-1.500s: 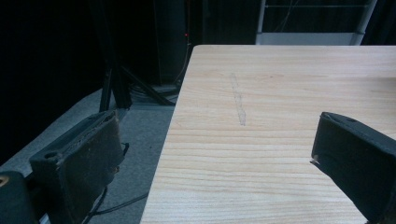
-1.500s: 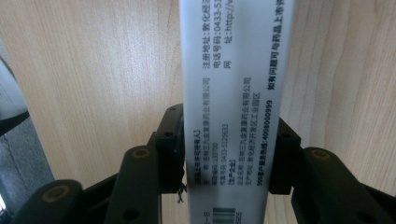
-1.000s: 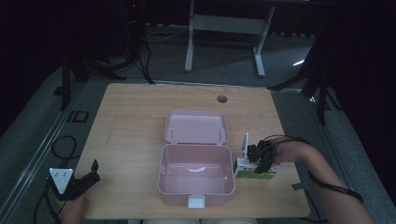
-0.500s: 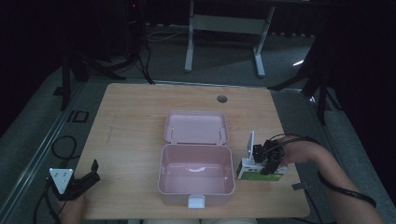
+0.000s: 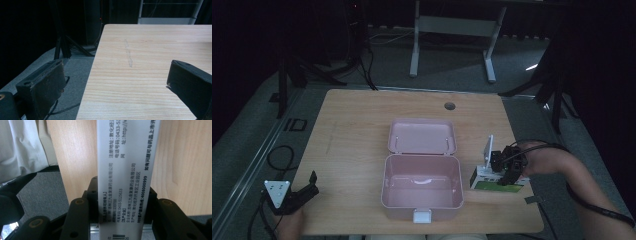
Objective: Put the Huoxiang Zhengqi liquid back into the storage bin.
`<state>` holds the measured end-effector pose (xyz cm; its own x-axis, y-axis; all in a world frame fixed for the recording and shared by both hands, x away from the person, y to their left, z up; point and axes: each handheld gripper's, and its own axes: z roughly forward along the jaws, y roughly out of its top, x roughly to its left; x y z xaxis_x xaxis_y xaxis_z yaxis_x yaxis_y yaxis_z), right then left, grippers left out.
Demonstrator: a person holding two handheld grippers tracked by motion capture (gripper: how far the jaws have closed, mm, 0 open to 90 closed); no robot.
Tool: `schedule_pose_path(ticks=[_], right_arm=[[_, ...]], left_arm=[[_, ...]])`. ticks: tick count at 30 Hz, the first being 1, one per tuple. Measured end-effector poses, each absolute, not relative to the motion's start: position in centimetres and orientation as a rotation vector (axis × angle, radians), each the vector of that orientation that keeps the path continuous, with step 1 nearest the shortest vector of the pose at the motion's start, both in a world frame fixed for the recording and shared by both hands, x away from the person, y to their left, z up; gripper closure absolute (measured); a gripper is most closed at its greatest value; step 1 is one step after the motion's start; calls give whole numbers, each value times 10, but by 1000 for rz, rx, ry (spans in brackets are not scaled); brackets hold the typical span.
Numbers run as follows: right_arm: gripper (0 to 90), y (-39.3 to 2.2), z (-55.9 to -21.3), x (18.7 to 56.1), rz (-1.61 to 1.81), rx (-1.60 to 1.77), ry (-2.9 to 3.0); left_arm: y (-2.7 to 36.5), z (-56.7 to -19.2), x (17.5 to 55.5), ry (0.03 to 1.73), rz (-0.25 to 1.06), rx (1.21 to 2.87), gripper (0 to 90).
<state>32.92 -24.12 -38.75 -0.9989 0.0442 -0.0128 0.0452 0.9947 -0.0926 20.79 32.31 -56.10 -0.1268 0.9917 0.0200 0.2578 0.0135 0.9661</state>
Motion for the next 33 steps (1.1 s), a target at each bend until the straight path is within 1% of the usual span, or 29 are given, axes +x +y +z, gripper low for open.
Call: schedule_pose_path(ticks=[8, 21, 33], right_arm=[[621, -238, -362, 332, -140, 147, 3105], [623, -224, -312, 330, -89, 168, 3079], [622, -186, -294, 320, -111, 92, 3028]], left_arm=[[324, -561, 208, 1495, 1169, 1333, 21], [323, -561, 208, 1495, 1172, 1339, 21], [323, -561, 208, 1495, 1173, 1342, 21]])
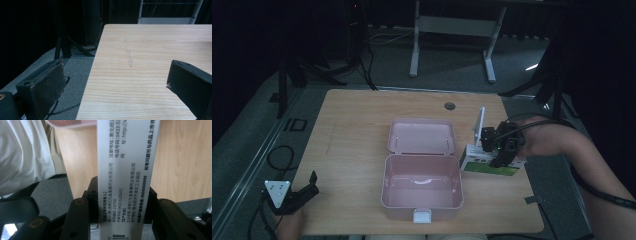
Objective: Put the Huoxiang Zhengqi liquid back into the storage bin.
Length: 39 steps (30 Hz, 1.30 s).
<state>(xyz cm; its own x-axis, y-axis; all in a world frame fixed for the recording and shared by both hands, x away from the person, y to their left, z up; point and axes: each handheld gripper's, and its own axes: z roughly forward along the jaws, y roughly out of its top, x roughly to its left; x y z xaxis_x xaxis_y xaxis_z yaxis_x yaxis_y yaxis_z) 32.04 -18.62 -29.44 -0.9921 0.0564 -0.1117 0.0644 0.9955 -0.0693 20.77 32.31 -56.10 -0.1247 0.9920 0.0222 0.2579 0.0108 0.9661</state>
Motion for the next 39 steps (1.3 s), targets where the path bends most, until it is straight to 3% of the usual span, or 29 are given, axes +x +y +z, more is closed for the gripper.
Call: schedule_pose_path(ticks=[25, 39], right_arm=[[621, -82, -303, 299, -26, -86, 3040], [621, -44, -334, 287, -73, -158, 3089]], left_arm=[[324, -561, 208, 1498, 1161, 1334, 21], [325, -561, 208, 1498, 1158, 1335, 21]])
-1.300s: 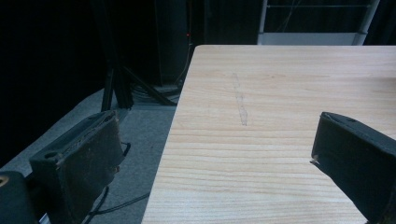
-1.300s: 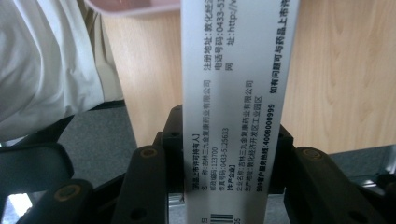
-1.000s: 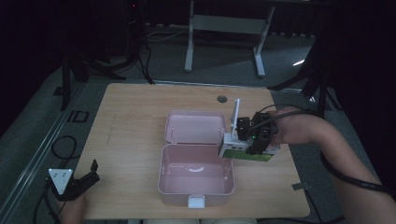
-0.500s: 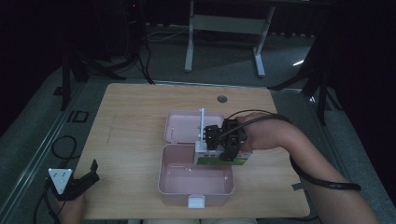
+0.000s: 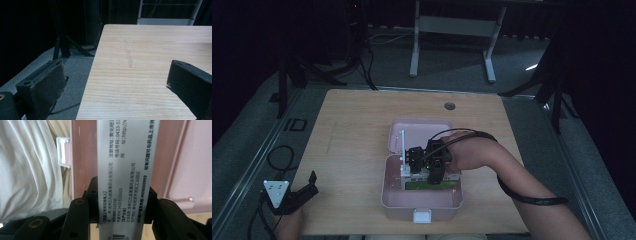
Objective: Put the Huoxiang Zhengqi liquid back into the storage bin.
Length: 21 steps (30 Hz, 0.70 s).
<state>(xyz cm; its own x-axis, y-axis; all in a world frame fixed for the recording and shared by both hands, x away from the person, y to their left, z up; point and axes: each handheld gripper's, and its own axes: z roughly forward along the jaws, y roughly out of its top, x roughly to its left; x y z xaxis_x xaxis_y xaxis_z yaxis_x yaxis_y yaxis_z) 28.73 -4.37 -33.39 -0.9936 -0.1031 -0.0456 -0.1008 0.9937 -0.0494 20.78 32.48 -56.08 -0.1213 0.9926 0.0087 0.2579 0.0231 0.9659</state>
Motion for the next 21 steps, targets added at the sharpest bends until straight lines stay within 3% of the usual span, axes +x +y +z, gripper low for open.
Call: schedule_pose_path(ticks=[21], right_arm=[[621, -48, -415, 294, -134, -131, 3189]], left_arm=[[325, -561, 208, 1497, 1157, 1334, 21]])
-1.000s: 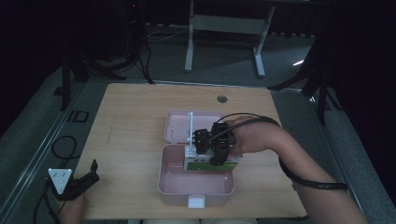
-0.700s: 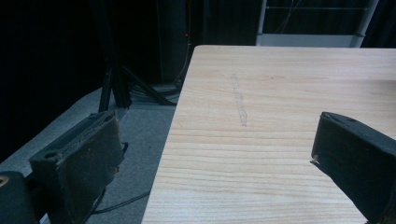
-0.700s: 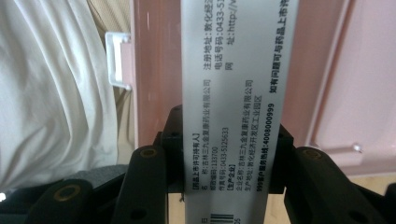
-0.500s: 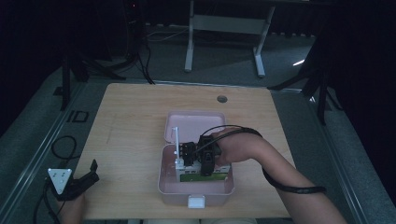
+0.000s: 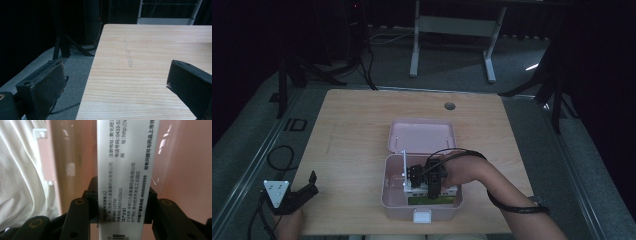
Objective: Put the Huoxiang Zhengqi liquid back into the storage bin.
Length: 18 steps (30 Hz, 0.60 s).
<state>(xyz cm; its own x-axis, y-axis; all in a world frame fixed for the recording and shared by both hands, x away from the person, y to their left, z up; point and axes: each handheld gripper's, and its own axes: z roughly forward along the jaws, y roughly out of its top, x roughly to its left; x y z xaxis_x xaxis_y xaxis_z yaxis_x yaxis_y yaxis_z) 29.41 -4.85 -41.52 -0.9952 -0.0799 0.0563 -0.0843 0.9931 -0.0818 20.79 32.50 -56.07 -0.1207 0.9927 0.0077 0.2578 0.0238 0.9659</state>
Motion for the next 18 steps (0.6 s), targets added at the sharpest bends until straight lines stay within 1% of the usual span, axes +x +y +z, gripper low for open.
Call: schedule_pose_path(ticks=[10, 18], right_arm=[[621, -50, -443, 295, 147, 138, -3072], [620, -52, -456, 294, 164, 124, -3053]], left_arm=[[325, -561, 208, 1493, 1157, 1336, 21], [325, -561, 208, 1494, 1159, 1337, 21]])
